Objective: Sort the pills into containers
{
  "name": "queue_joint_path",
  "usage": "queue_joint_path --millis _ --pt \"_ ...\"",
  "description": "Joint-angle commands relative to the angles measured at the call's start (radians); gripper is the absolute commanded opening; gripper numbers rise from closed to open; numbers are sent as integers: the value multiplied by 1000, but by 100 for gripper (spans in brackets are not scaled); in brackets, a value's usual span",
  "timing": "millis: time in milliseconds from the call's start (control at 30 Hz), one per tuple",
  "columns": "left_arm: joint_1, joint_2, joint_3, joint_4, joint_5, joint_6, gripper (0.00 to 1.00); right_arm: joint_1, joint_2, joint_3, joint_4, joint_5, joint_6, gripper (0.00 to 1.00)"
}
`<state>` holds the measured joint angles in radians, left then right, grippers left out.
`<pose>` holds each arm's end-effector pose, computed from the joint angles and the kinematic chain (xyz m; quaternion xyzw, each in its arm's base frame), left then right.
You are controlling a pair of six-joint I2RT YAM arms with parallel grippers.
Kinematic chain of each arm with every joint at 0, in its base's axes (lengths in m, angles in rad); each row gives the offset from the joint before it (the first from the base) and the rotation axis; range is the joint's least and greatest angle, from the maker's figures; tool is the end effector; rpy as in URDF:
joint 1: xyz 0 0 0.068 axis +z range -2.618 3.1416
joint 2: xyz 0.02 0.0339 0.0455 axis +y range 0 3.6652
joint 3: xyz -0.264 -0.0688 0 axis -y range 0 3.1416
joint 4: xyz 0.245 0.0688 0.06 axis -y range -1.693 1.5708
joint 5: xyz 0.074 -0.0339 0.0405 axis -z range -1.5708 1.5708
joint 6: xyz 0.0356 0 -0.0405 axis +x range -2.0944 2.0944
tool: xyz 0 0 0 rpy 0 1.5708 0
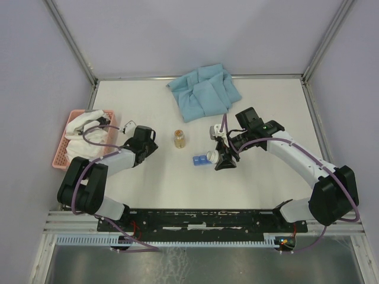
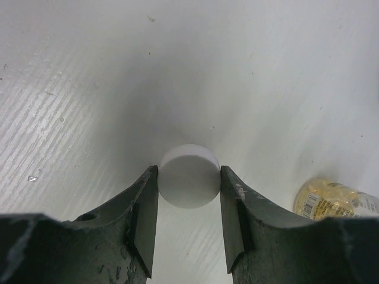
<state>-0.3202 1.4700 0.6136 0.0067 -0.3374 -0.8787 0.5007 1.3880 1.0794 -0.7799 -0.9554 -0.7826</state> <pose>0.2603 -0.0739 0.1496 -0.3112 0.8704 -0.0665 0.3758 0.2207 0.1539 0.2721 -0.6041 0.6251 0.4122 0.2727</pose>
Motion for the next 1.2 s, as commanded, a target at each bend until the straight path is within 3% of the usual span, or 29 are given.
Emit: queue_joint_path --millis 0,267,367,567,667,733,833,933,1000,1167 --pt "8 1 -12 -12 -61 10 19 -4 -4 39 0 -45 -10 1" --pt "8 -28 17 -67 -94 30 20 -5 -3 41 -4 -49 -14 1" --pt "8 -22 24 -73 -74 35 26 -6 -5 41 -5 -49 -14 1" --pt "8 -48 31 -99 -60 14 59 -5 -6 41 -5 -49 -14 1" --pt "8 -97 28 -105 -50 8 63 -7 -5 41 -4 -51 -14 1" --pt "7 -132 28 -117 -40 4 74 -8 -6 43 -4 -53 -11 1" --pt "7 -204 27 -129 -12 15 76 -12 -2 46 0 -65 -2 1" --pt "7 -312 0 -98 72 60 76 -29 -1 44 25 -104 30 1" --pt "7 -387 -37 -32 202 113 73 -45 -10 31 71 -130 77 1" --pt "7 -562 -162 149 513 241 71 -98 -102 -39 330 -143 303 1"
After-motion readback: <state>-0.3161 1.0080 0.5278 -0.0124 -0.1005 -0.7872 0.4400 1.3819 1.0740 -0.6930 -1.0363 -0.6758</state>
